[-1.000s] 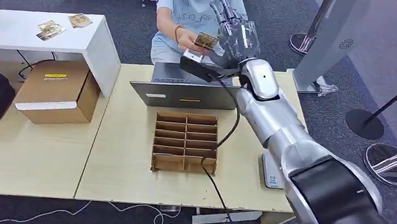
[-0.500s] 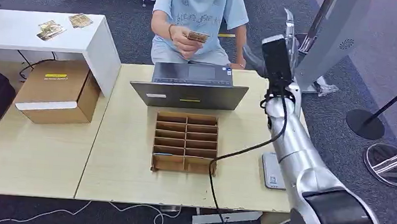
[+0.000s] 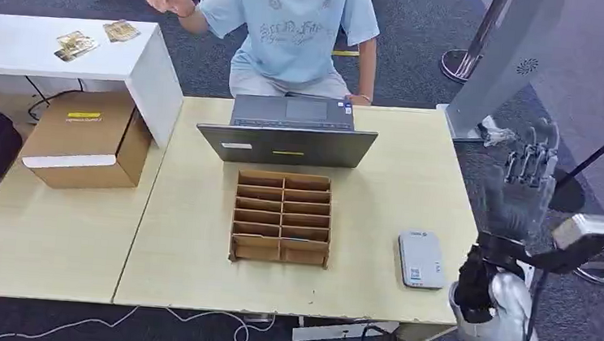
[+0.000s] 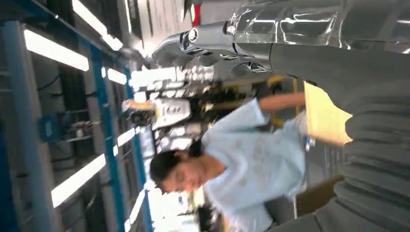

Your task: Pass the card to the sensor for recognition and then transmit it.

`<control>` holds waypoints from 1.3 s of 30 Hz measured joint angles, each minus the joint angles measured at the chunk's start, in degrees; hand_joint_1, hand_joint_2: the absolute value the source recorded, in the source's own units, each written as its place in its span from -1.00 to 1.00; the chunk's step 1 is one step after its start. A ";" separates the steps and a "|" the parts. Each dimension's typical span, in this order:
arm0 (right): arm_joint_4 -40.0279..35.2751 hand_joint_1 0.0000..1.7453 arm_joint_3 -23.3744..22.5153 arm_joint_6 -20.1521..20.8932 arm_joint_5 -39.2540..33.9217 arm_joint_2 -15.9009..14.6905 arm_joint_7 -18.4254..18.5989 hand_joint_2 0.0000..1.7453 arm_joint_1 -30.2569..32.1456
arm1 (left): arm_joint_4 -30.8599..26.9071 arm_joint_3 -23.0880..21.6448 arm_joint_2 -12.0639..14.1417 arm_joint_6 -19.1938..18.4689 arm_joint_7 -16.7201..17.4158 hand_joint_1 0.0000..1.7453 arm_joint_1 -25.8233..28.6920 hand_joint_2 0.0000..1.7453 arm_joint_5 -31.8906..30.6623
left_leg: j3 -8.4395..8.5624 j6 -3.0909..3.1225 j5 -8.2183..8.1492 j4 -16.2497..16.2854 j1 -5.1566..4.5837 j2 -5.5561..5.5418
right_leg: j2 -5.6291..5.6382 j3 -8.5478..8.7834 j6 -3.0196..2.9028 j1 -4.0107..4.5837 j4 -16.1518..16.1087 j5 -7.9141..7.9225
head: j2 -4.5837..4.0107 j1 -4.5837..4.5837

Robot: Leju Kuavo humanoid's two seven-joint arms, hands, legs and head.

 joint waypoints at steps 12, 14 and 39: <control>-14.77 -1.00 -3.69 24.63 -11.37 5.69 -7.35 -1.00 22.02 | 0.00 2.58 -0.05 -4.52 0.68 -1.00 0.17 1.00 0.23 | 0.10 -0.07 -0.14 -0.04 0.03 -0.11 | -0.11 0.11 -0.05 0.02 0.02 -0.24 | -0.02 -0.02; -14.57 -1.00 -3.95 29.70 -13.92 7.22 -6.30 -1.00 24.33 | 0.00 2.54 0.09 -4.15 0.90 -1.00 0.19 1.00 -1.38 | 0.10 -0.07 -0.14 -0.05 0.04 -0.11 | -0.10 0.11 -0.05 0.03 0.02 -0.26 | -0.02 -0.02; -10.64 -1.00 7.52 -12.13 54.64 10.97 1.75 1.00 25.98 | 0.00 3.34 -1.07 -2.25 1.22 -1.00 0.15 1.00 -1.27 | 0.12 -0.10 -0.15 -0.05 0.03 -0.03 | -0.05 0.13 -0.07 0.02 0.04 -0.28 | -0.02 0.00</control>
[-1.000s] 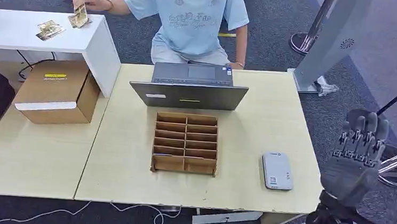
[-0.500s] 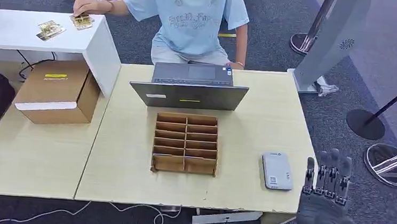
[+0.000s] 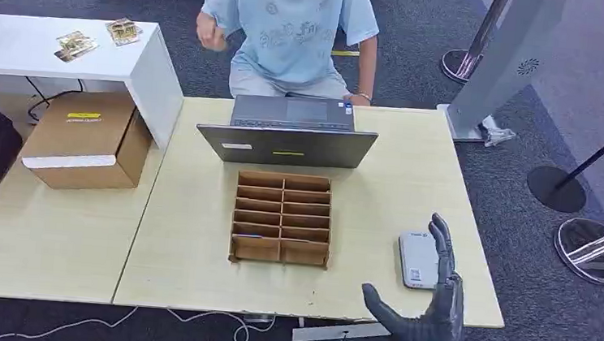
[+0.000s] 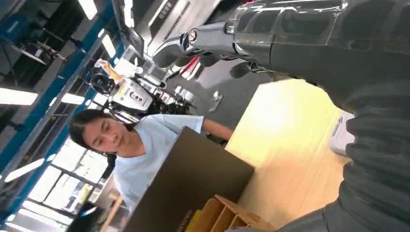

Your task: Pass the card to the sensor for recognition and then transmit it.

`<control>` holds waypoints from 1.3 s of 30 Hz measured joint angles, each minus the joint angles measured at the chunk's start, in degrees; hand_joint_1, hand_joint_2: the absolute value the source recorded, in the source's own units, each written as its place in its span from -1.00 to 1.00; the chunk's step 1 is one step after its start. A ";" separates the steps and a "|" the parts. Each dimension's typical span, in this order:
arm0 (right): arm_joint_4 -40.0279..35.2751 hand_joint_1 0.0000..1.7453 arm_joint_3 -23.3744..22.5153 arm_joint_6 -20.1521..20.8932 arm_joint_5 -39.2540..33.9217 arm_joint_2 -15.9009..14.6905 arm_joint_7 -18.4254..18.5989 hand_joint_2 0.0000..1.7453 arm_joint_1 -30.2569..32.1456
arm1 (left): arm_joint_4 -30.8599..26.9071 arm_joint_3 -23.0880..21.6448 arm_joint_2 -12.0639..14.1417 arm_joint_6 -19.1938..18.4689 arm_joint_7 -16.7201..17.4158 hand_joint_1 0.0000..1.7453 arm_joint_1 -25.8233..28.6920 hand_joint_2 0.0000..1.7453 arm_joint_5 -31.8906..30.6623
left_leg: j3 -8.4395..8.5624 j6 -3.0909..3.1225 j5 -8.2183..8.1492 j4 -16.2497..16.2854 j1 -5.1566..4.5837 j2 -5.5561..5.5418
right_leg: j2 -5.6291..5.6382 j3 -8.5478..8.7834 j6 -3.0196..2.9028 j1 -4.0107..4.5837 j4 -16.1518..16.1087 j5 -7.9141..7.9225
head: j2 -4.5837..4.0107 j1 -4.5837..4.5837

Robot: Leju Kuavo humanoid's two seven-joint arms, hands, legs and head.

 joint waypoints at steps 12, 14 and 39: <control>5.14 -1.00 8.39 -7.53 18.89 -4.74 17.34 1.00 -1.64 | 0.00 -0.31 -0.02 -0.35 0.07 -1.00 -0.25 1.00 -1.59 | 0.00 0.00 0.00 0.00 0.00 0.00 | 0.00 0.01 0.00 -0.01 0.00 0.01 | 0.00 0.00; 5.90 -1.00 9.48 -6.79 24.77 -4.83 21.49 1.00 -2.31 | 0.00 -0.31 -0.04 -0.35 0.13 -1.00 -0.38 1.00 -1.48 | 0.00 0.00 0.00 0.00 0.00 0.00 | 0.00 0.00 0.00 -0.01 0.00 0.01 | 0.00 0.00; 9.33 -1.00 18.09 4.62 55.68 -4.92 45.96 1.00 -11.53 | 0.00 -0.28 -0.90 0.46 -0.24 -1.00 -0.82 1.00 -0.57 | 0.03 -0.01 0.01 0.00 0.00 0.05 | 0.06 0.00 -0.04 0.00 0.03 0.04 | 0.00 0.02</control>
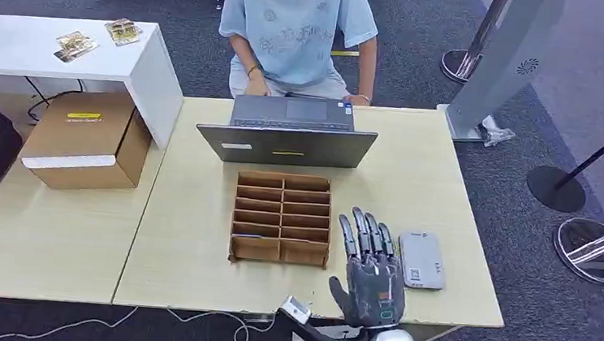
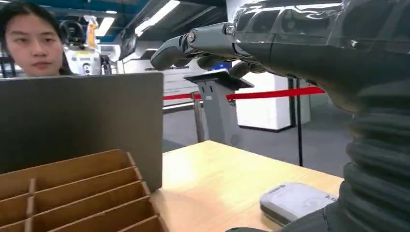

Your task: Pass the card to the sensor for recognition and then transmit it.

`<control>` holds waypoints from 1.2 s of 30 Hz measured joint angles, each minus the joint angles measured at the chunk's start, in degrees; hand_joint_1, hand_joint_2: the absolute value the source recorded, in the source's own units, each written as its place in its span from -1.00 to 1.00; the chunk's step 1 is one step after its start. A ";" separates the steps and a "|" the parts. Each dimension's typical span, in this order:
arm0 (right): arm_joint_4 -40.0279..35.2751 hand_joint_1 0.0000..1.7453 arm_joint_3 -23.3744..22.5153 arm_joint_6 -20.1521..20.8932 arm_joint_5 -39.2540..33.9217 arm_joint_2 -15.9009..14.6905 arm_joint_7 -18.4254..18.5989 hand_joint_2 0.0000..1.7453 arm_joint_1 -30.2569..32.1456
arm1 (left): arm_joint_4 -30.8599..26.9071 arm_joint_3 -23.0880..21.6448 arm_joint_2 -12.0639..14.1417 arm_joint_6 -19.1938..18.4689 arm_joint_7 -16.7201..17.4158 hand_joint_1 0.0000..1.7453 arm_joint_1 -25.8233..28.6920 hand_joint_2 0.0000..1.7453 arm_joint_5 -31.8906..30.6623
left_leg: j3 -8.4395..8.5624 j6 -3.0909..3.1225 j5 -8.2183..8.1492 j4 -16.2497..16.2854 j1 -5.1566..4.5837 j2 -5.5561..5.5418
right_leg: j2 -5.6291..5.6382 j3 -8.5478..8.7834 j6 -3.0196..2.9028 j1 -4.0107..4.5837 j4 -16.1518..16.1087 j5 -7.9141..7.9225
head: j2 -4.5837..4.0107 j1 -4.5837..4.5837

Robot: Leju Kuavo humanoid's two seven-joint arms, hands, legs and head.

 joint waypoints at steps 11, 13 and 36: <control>2.17 -1.00 1.64 1.61 0.00 1.66 -0.92 1.00 -2.61 | 0.00 0.00 -0.20 0.09 0.00 -1.00 -0.07 1.00 0.02 | 0.00 0.00 0.00 0.00 0.00 0.00 | 0.00 0.00 0.00 0.00 0.01 0.00 | 0.02 -0.02; 2.62 -1.00 1.62 2.09 0.00 2.03 -1.12 1.00 -2.62 | 0.00 0.00 -0.20 0.09 0.00 -1.00 -0.08 1.00 0.02 | -0.01 0.00 0.00 0.00 0.00 -0.01 | 0.00 0.00 0.00 0.00 0.01 0.00 | 0.00 -0.02; 13.83 -1.00 1.62 4.13 -1.33 6.05 -2.84 1.00 -7.06 | 0.00 0.00 -0.22 0.42 0.02 -1.00 -0.17 1.00 -0.09 | 0.00 0.00 0.00 0.00 0.00 0.00 | 0.00 0.00 0.00 0.00 0.01 0.00 | 0.00 -0.02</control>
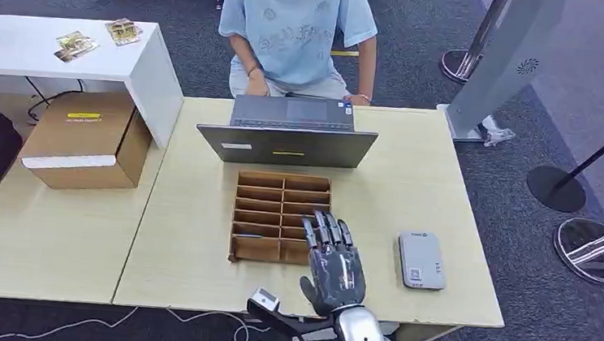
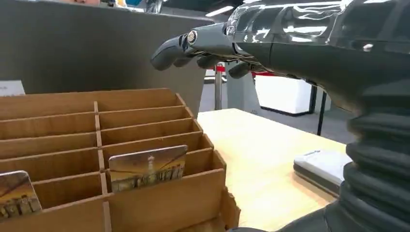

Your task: Pass the card to the sensor for recognition and then transmit it.

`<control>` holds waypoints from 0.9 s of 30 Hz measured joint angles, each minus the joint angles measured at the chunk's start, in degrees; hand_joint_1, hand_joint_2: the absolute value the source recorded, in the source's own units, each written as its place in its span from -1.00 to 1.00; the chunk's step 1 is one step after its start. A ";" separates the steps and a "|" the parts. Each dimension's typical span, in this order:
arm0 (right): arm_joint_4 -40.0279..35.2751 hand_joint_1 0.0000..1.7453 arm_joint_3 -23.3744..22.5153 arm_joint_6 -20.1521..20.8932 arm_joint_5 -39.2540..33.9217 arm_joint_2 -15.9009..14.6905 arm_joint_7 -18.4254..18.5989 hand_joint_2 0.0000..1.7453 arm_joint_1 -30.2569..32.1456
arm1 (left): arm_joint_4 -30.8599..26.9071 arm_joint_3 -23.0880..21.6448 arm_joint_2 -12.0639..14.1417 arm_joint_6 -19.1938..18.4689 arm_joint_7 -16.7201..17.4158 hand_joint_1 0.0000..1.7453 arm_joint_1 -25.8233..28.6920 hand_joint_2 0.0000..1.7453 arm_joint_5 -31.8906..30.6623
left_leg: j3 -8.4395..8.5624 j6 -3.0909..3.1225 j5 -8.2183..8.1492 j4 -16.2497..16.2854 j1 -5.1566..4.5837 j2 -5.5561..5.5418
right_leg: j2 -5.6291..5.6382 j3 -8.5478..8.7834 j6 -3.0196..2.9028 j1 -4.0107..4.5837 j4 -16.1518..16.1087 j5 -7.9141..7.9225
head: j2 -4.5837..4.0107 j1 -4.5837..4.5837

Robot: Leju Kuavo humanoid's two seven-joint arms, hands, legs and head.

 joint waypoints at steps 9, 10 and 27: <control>4.86 -1.00 0.00 -0.96 -1.82 0.76 -1.29 1.00 -2.79 | 0.00 0.04 -0.02 0.02 -0.02 -1.00 -0.04 1.00 0.72 | 0.00 0.00 0.00 0.00 0.00 0.00 | 0.00 0.00 0.00 0.00 0.00 0.00 | 0.00 0.00; 5.56 -1.00 0.00 -1.31 -2.17 0.76 -1.29 1.00 -3.10 | 0.00 0.11 -0.04 0.02 -0.18 -1.00 -0.04 1.00 1.25 | 0.00 0.00 0.00 0.00 0.00 0.00 | 0.00 0.00 0.00 0.00 0.00 0.00 | 0.00 0.00; 11.74 -1.00 -0.20 -2.03 -2.82 1.22 -1.20 1.00 -5.28 | 0.00 1.55 -0.50 -0.46 -0.79 -1.00 -0.09 1.00 2.84 | 0.00 0.00 0.00 0.00 0.00 0.00 | 0.00 -0.01 0.00 0.00 0.00 0.00 | 0.00 0.00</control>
